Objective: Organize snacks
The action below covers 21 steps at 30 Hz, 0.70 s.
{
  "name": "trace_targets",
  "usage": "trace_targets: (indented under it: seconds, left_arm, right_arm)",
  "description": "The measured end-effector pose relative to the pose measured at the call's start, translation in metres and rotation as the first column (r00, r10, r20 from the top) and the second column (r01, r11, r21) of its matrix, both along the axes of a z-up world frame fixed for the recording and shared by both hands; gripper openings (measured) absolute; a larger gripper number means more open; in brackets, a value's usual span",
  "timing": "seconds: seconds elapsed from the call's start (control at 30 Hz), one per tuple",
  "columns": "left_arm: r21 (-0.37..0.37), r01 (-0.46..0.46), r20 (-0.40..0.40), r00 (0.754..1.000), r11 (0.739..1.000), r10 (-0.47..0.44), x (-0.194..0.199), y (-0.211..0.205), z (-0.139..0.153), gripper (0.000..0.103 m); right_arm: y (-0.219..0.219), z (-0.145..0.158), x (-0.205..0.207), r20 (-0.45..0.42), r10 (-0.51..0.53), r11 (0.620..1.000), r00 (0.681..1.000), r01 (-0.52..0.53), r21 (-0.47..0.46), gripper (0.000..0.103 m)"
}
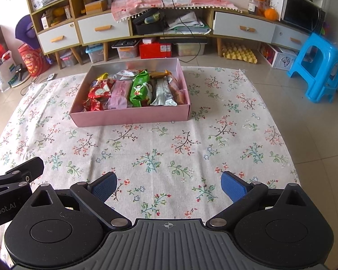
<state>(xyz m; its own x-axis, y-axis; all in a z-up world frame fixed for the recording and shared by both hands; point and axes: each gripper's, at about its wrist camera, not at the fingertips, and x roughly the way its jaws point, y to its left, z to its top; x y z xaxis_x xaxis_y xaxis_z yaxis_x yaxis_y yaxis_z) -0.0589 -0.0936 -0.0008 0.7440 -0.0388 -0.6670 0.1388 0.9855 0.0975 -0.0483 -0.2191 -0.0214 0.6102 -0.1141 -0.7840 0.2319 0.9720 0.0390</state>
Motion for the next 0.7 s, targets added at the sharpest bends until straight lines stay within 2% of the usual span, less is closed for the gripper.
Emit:
trace_targets:
  seconds: [0.7]
  left_arm:
    - [0.004, 0.013, 0.008, 1.0, 1.0, -0.013, 0.0003, -0.0021, 0.0007, 0.103]
  right_arm:
    - [0.0023, -0.0006, 0.0006, -0.002, 0.005, 1.0, 1.0, -0.005, -0.003, 0.1]
